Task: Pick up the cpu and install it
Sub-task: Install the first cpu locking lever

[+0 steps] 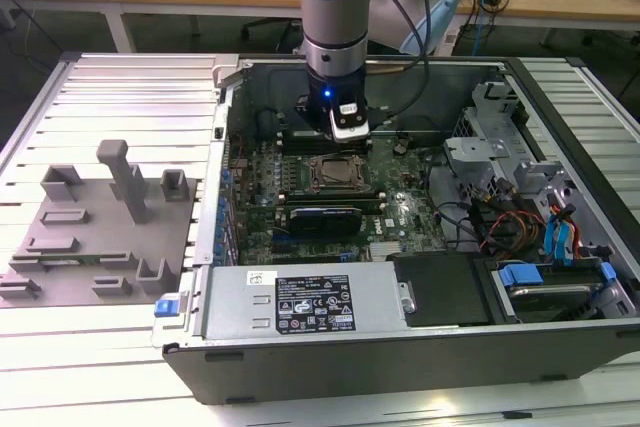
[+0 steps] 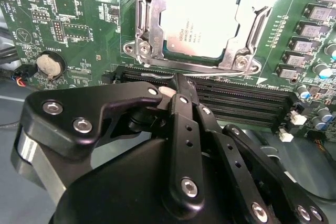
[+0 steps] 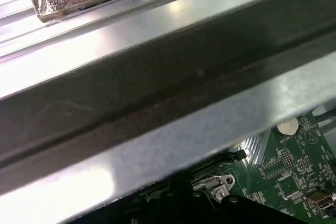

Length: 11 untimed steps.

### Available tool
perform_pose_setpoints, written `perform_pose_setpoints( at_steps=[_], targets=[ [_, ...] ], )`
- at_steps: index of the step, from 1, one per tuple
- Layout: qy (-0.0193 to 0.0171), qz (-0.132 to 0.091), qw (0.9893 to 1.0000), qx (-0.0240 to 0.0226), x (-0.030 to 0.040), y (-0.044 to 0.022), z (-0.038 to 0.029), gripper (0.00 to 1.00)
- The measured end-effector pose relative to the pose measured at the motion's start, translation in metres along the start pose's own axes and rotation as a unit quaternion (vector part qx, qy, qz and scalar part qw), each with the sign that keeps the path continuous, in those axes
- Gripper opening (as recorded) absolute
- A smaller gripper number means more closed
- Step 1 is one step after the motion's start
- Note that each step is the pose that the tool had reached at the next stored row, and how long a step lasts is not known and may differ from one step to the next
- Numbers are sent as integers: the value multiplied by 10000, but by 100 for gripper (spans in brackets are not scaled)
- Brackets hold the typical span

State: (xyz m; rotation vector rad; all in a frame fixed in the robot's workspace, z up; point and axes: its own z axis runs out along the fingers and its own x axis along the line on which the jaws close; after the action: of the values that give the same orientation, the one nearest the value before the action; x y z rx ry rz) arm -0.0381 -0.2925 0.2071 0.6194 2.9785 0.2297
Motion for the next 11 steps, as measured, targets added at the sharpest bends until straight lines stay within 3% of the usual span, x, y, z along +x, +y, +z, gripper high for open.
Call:
perform_pose_setpoints(
  at_steps=[11],
  targets=[
    [-24, 36, 10000, 41, 15, 33, 26, 11]
  ],
)
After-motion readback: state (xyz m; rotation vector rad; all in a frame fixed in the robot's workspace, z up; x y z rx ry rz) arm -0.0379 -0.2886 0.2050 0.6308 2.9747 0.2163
